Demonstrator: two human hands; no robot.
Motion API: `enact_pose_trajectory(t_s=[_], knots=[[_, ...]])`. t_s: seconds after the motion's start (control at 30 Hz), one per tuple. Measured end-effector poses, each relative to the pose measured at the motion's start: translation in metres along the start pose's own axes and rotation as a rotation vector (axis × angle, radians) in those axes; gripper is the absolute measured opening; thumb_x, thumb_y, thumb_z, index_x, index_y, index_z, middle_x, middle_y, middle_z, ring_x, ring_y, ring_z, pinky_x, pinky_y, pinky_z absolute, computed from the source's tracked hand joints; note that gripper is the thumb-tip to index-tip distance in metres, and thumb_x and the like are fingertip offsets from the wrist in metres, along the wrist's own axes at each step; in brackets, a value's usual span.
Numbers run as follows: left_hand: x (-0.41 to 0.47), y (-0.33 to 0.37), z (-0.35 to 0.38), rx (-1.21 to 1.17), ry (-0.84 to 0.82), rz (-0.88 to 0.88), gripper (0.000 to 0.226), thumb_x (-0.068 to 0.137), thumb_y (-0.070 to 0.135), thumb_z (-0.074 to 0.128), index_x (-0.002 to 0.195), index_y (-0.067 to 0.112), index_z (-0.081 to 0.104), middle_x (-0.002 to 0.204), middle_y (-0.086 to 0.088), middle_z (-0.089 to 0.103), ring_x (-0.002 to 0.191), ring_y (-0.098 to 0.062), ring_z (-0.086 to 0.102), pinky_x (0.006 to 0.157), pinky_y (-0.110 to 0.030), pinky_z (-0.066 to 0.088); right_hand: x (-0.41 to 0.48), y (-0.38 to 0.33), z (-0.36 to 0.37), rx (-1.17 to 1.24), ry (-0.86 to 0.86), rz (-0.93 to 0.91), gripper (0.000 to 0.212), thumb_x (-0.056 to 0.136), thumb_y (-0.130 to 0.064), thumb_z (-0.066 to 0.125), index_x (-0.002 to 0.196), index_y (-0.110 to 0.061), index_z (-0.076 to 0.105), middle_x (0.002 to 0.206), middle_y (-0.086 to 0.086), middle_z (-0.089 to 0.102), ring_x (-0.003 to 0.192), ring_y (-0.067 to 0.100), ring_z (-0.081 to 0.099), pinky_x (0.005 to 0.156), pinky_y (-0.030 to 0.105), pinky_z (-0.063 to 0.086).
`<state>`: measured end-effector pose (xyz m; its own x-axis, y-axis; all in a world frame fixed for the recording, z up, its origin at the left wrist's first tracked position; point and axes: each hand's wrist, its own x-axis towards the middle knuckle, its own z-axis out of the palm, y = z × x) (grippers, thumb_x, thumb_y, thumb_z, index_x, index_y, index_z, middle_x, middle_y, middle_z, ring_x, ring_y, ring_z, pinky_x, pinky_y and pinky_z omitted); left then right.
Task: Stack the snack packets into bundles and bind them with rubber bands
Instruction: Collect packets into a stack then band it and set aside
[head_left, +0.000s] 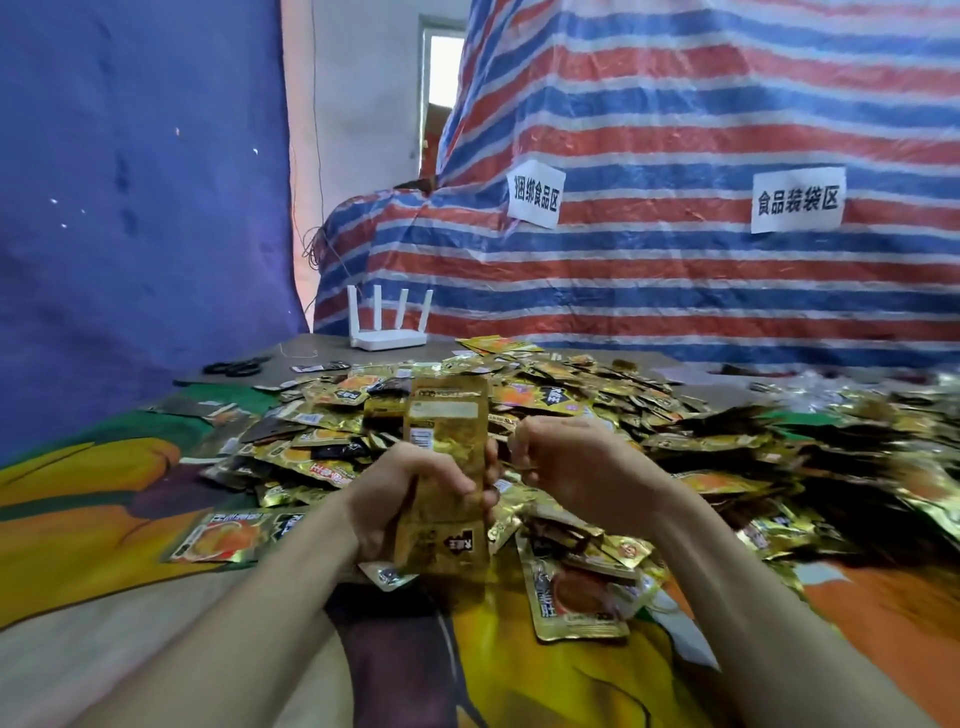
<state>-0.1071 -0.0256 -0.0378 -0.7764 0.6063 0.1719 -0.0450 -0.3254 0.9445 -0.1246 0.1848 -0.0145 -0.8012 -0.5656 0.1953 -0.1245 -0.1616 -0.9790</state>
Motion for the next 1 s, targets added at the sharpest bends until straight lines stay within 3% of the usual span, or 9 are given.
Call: enact_pose_trajectory(t_s=[0.1, 0.2, 0.3, 0.4, 0.5, 0.63, 0.77, 0.87, 1.0], knots=[[-0.001, 0.000, -0.005, -0.140, -0.085, 0.039, 0.035, 0.067, -0.002, 0.066, 0.100, 0.008, 0.066, 0.093, -0.009, 0.059, 0.080, -0.023, 0.061, 0.079, -0.039, 0.055, -0.005, -0.007, -0.003, 0.226, -0.105, 0.004, 0.020, 0.078, -0.028, 0.064, 0.063, -0.019, 0.056, 0.078, 0.002, 0.058, 0.079, 0.017, 0.055, 0.083, 0.034, 0.038], [0.000, -0.002, -0.005, -0.147, -0.079, 0.036, 0.033, 0.068, -0.003, 0.059, 0.099, 0.008, 0.067, 0.092, -0.009, 0.059, 0.079, -0.022, 0.061, 0.077, -0.038, 0.055, -0.006, -0.009, -0.003, 0.465, -0.073, -0.084, 0.012, 0.079, -0.019, 0.061, 0.069, -0.013, 0.060, 0.068, 0.004, 0.055, 0.084, 0.026, 0.061, 0.097, 0.040, 0.047], [0.001, -0.003, -0.004, -0.168, -0.092, 0.042, 0.033, 0.069, -0.003, 0.060, 0.100, 0.007, 0.067, 0.093, -0.009, 0.059, 0.080, -0.022, 0.061, 0.079, -0.039, 0.056, -0.005, -0.009, -0.003, 0.564, -0.026, -0.109, 0.029, 0.085, -0.008, 0.051, 0.095, -0.003, 0.077, 0.063, 0.000, 0.049, 0.065, 0.018, 0.059, 0.081, 0.037, 0.059], [0.001, -0.003, -0.004, -0.173, -0.113, 0.039, 0.033, 0.071, -0.002, 0.062, 0.102, 0.007, 0.066, 0.094, -0.009, 0.060, 0.081, -0.022, 0.062, 0.081, -0.039, 0.056, -0.001, -0.006, 0.000, 0.429, -0.021, -0.097, 0.041, 0.090, -0.004, 0.056, 0.126, -0.017, 0.072, 0.080, -0.003, 0.067, 0.050, 0.005, 0.051, 0.055, 0.021, 0.057], [0.002, -0.005, -0.006, -0.079, -0.014, -0.018, 0.032, 0.070, 0.002, 0.063, 0.101, 0.010, 0.070, 0.093, -0.009, 0.063, 0.081, -0.024, 0.065, 0.080, -0.040, 0.056, 0.003, -0.001, 0.004, 0.242, 0.012, -0.059, 0.056, 0.087, -0.004, 0.064, 0.138, -0.030, 0.061, 0.119, 0.010, 0.074, 0.054, 0.010, 0.063, 0.045, 0.020, 0.055], [0.003, -0.004, -0.003, 0.022, 0.320, -0.104, 0.038, 0.067, 0.002, 0.066, 0.104, 0.008, 0.075, 0.086, -0.014, 0.070, 0.074, -0.028, 0.070, 0.070, -0.040, 0.059, 0.003, 0.003, 0.009, 0.086, 0.108, -0.084, 0.069, 0.080, -0.017, 0.076, 0.143, -0.033, 0.053, 0.118, 0.015, 0.073, 0.085, 0.031, 0.076, 0.052, 0.032, 0.060], [0.014, -0.003, -0.002, -0.141, 0.706, 0.195, 0.027, 0.087, -0.004, 0.055, 0.105, 0.008, 0.069, 0.074, -0.009, 0.071, 0.068, -0.026, 0.071, 0.075, -0.041, 0.057, 0.003, 0.009, 0.014, -0.062, 0.245, -0.047, 0.077, 0.069, -0.017, 0.085, 0.140, -0.019, 0.057, 0.116, 0.015, 0.074, 0.095, 0.033, 0.075, 0.059, 0.042, 0.063], [0.016, 0.000, -0.002, -0.332, 0.719, 0.330, 0.021, 0.093, 0.002, 0.054, 0.101, 0.015, 0.066, 0.078, -0.009, 0.073, 0.075, -0.027, 0.072, 0.073, -0.041, 0.057, 0.006, 0.020, 0.032, -0.161, 0.243, -0.050, 0.066, 0.072, -0.008, 0.088, 0.133, -0.008, 0.062, 0.117, 0.011, 0.069, 0.093, 0.023, 0.076, 0.066, 0.043, 0.064], [0.019, 0.000, 0.000, -0.453, 0.634, 0.381, 0.031, 0.097, 0.011, 0.052, 0.077, 0.016, 0.075, 0.083, -0.007, 0.073, 0.073, -0.026, 0.074, 0.068, -0.042, 0.061, 0.011, 0.028, 0.050, -0.223, 0.304, -0.110, 0.074, 0.066, -0.013, 0.093, 0.133, -0.016, 0.062, 0.111, 0.008, 0.071, 0.097, 0.023, 0.074, 0.078, 0.044, 0.064]])
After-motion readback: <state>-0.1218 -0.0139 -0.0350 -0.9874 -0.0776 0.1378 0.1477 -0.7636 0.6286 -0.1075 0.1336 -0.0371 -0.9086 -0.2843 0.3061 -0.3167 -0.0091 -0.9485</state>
